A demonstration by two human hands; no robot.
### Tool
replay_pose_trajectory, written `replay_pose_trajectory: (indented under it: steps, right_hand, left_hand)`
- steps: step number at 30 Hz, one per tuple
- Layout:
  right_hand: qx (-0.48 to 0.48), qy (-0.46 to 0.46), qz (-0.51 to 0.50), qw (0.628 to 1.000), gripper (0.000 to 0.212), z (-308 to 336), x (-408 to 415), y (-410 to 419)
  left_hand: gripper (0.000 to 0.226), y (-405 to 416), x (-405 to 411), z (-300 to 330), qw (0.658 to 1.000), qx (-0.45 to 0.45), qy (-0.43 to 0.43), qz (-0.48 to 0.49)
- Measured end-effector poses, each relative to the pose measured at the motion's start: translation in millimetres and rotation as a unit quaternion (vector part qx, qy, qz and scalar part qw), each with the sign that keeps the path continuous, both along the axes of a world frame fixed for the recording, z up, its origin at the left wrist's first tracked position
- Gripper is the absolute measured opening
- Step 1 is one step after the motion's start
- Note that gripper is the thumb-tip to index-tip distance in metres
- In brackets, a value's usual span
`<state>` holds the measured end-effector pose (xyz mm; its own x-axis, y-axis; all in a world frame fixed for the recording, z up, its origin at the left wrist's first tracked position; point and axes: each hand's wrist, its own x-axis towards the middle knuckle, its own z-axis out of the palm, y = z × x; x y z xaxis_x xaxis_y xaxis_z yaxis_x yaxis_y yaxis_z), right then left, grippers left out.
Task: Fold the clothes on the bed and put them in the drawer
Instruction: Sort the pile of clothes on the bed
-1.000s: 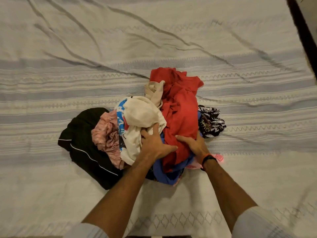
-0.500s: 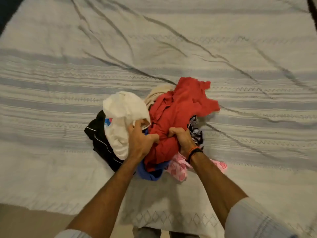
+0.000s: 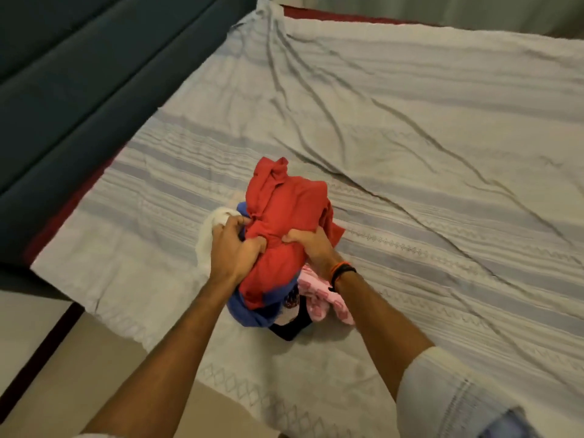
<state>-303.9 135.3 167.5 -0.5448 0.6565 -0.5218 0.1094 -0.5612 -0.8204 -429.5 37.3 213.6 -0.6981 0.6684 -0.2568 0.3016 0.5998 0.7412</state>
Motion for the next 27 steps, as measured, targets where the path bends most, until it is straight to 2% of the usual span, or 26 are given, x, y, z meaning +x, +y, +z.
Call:
replay_pose_trajectory:
  steps: [1, 2, 3, 4, 5, 7, 9, 15, 18, 23, 27]
  right_hand:
    - [0.061, -0.095, 0.049, 0.992, 0.103, -10, 1, -4]
    - [0.127, -0.187, 0.097, 0.969, 0.113, -21, 4, -8]
    - [0.189, -0.252, 0.132, 0.940, 0.111, -28, 9, -12]
    - [0.227, -0.268, 0.156, 0.923, 0.105, -36, 16, -16]
    - [0.235, -0.249, 0.173, 0.923, 0.098, -42, 22, -18]
    - [0.229, -0.222, 0.194, 0.928, 0.082, -51, 32, -20]
    - [0.259, -0.247, 0.191, 0.914, 0.071, -55, 35, -20]
    - [0.257, -0.234, 0.091, 0.933, 0.045, -41, 28, -13]
    - [0.323, -0.226, 0.067, 0.917, 0.040, -31, 19, -11]
    - [0.377, -0.209, 0.106, 0.896, 0.030, -9, 6, -8]
    - [0.431, -0.209, 0.132, 0.868, 0.043, 3, -3, -11]
  left_hand:
    - [0.074, -5, -1, -15, 0.999, -0.041, 0.008, -0.009]
    - [0.086, -10, 0, -27, 0.994, -0.103, 0.020, -0.031]
    - [0.097, -15, 5, -39, 0.981, -0.181, 0.032, -0.062]
    - [0.105, -20, 11, -47, 0.961, -0.255, 0.043, -0.094]
    - [0.110, -24, 16, -55, 0.945, -0.298, 0.053, -0.123]
    - [0.115, -28, 18, -70, 0.944, -0.297, 0.055, -0.134]
    - [0.116, -27, 10, -77, 0.951, -0.275, 0.061, -0.126]
    - [0.111, -12, -13, -54, 0.966, -0.221, 0.085, -0.104]
    - [0.093, -11, -17, -46, 0.984, -0.148, 0.071, -0.074]
    - [0.018, -7, -21, -37, 0.990, -0.126, 0.065, -0.012]
    - [0.007, 0, -22, -15, 0.999, -0.034, 0.032, 0.000]
